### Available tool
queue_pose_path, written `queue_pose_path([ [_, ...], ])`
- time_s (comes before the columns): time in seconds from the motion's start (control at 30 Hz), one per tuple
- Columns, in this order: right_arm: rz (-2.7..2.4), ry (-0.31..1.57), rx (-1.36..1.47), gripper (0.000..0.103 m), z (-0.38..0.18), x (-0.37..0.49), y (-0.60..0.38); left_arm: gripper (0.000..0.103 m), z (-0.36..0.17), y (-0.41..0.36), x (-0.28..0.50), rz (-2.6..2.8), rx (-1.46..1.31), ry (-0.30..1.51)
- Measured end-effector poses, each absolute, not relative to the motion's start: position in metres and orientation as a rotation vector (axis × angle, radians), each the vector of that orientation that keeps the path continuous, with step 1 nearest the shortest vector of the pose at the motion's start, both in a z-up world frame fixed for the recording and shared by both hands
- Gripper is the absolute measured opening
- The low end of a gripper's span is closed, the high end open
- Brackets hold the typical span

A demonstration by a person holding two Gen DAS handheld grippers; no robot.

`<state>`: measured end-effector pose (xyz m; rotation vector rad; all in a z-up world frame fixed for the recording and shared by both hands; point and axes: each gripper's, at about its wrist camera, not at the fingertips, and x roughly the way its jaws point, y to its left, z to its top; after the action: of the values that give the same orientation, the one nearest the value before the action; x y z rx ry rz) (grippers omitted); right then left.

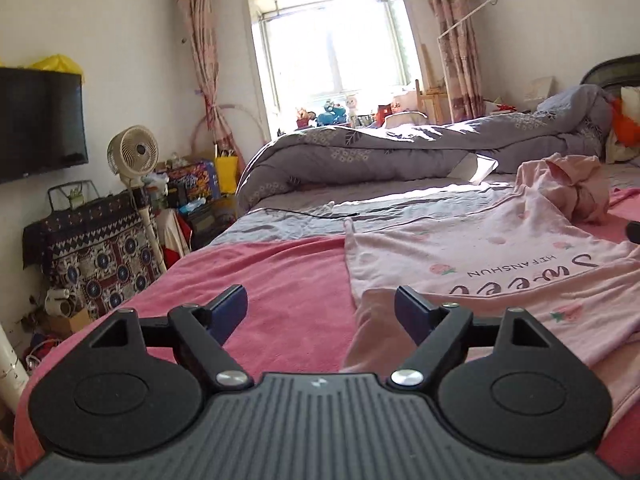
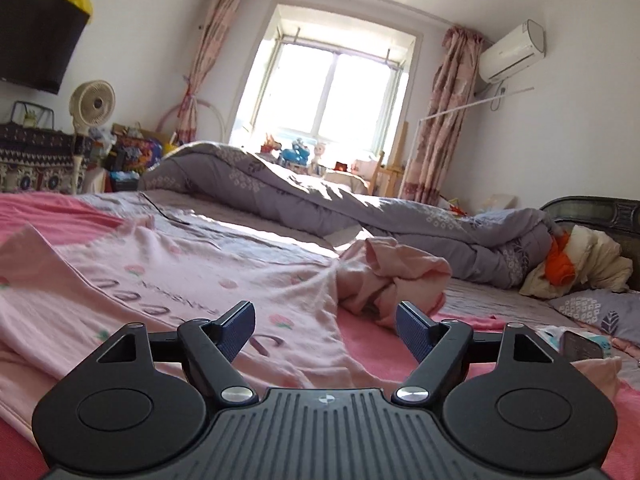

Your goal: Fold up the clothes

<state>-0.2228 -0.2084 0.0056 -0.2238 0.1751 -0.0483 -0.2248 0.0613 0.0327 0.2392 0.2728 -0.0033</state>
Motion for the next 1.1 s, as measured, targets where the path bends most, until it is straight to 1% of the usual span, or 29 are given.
queue_pose_path([
  [0.1,0.067,0.188,-0.303,0.084,-0.002,-0.216,-0.164,0.087,0.001,0.022,-0.214,0.018,0.458,0.354],
  [0.17,0.116,0.245,-0.361,0.084,-0.012,-0.214,-0.149,0.088,-0.013,0.026,-0.218,0.02,0.468,0.339],
  [0.23,0.125,0.31,-0.39,0.084,-0.023,-0.212,-0.15,0.094,-0.02,0.034,-0.22,0.036,0.454,0.342],
  [0.37,0.096,0.409,-0.222,0.086,-0.026,-0.214,-0.208,0.099,-0.016,0.064,-0.224,0.008,0.394,0.381],
  [0.43,0.078,0.46,-0.124,0.092,-0.024,-0.216,-0.249,0.099,-0.012,0.075,-0.228,-0.028,0.391,0.393],
  [0.53,0.105,0.518,-0.068,0.097,-0.02,-0.219,-0.298,0.099,0.002,0.085,-0.235,-0.068,0.447,0.393],
  [0.6,0.223,0.524,-0.072,0.097,-0.006,-0.219,-0.317,0.099,0.022,0.088,-0.24,-0.125,0.533,0.307],
  [0.67,0.375,0.518,-0.097,0.097,0.012,-0.216,-0.325,0.099,0.048,0.086,-0.24,-0.332,0.564,0.17],
  [0.77,0.674,0.501,-0.171,0.098,0.044,-0.191,-0.307,0.103,0.075,0.076,-0.226,-0.72,0.487,-0.011],
  [0.8,0.766,0.492,-0.209,0.1,0.055,-0.179,-0.293,0.103,0.08,0.066,-0.212,-0.821,0.475,0.017],
  [0.83,0.84,0.487,-0.254,0.103,0.061,-0.169,-0.279,0.103,0.083,0.052,-0.192,-0.896,0.481,0.103],
  [0.9,0.957,0.505,-0.359,0.103,0.064,-0.147,-0.25,0.102,0.076,0.032,-0.155,-0.994,0.46,0.266],
  [1.0,1.092,0.587,-0.466,0.103,0.05,-0.126,-0.212,0.102,0.057,0.013,-0.105,-1.116,0.388,0.497],
  [1.1,1.182,0.68,-0.551,0.103,0.024,-0.115,-0.185,0.101,0.029,0.004,-0.083,-1.17,0.382,0.647],
])
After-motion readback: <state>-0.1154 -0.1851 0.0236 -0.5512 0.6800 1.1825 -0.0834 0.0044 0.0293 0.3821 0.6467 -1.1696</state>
